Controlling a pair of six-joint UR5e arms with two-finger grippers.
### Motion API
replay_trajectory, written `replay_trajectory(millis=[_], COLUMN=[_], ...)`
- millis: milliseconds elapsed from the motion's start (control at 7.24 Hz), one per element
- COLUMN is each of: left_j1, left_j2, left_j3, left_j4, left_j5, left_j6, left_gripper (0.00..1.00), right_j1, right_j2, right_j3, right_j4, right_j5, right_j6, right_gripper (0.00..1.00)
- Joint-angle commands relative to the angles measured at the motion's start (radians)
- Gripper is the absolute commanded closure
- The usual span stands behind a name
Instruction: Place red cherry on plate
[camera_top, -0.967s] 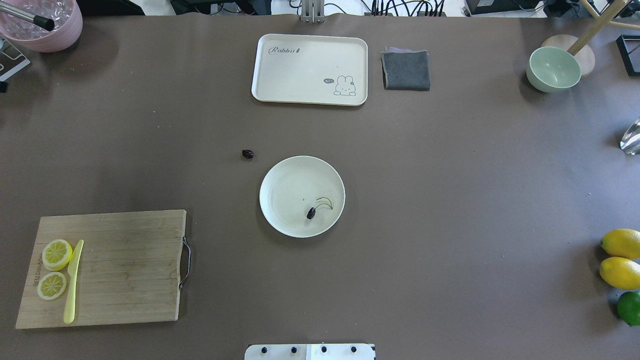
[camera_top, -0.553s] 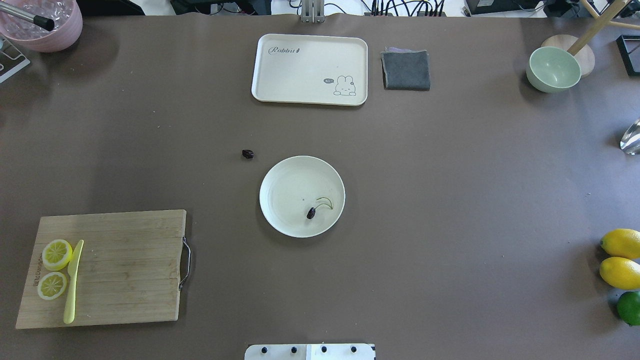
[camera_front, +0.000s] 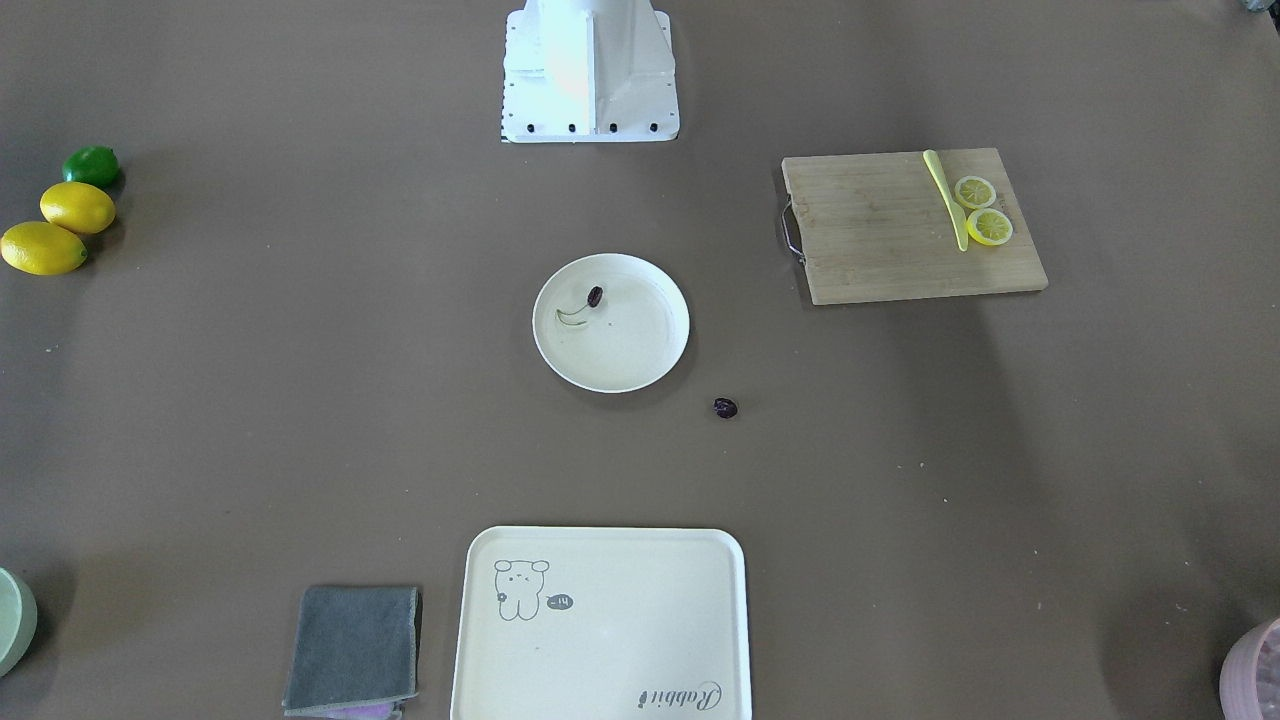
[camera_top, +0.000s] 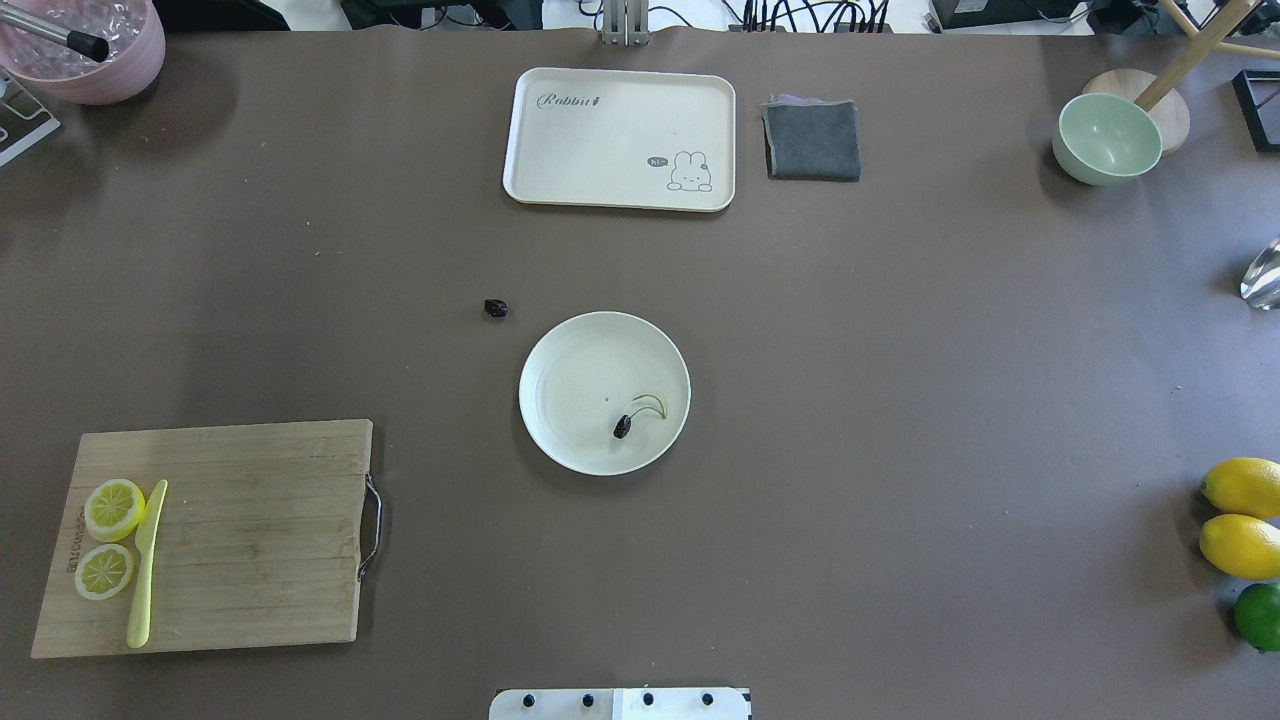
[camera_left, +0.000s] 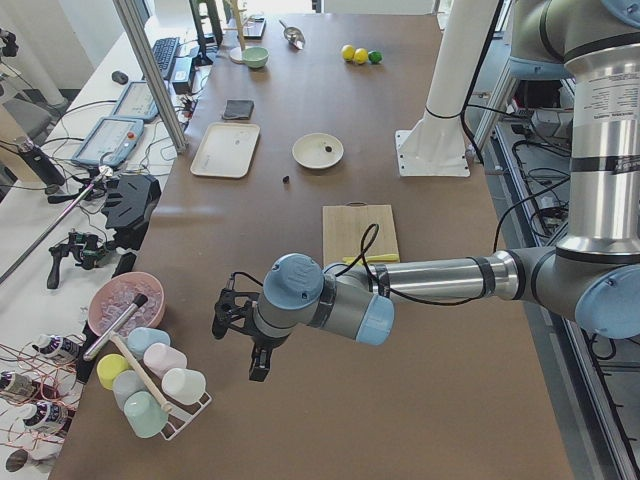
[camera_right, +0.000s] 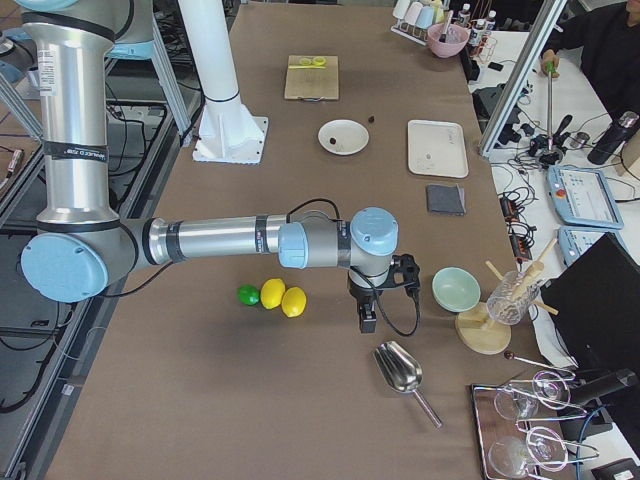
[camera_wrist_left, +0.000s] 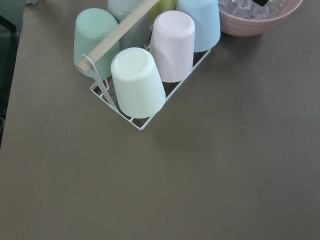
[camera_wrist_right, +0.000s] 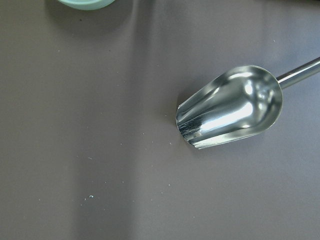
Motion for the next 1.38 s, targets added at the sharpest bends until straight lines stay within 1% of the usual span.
replay_trajectory(millis=[0,138,553,1243], left_j1=[0.05,0.056,0.093,0.096], left_j2=[0.052,0.069,0.066,0.059], left_j3=[-0.097,-0.117,-0.14,-0.137], left_j4=[0.001,0.001,-0.001,0.001], left_j5=[0.005,0.005,0.004,-0.001], left_j6=[-0.095,-0.097,-0.149,-0.15], left_gripper=[0.02,0.02,0.02,0.02], right_j1=[0.001,0.001,0.012,0.013], right_j2=[-0.009,-0.009,-0.014,-0.006], right_j3=[0.003,0.002,-0.001,0.002], right_j4=[-0.001,-0.001,-0.001,-0.004], right_j5=[0.002,0.0,-0.001,0.006], right_j6=[-0.001,-0.001,-0.001,0.001], right_gripper=[0.0,0.0,0.0,0.0])
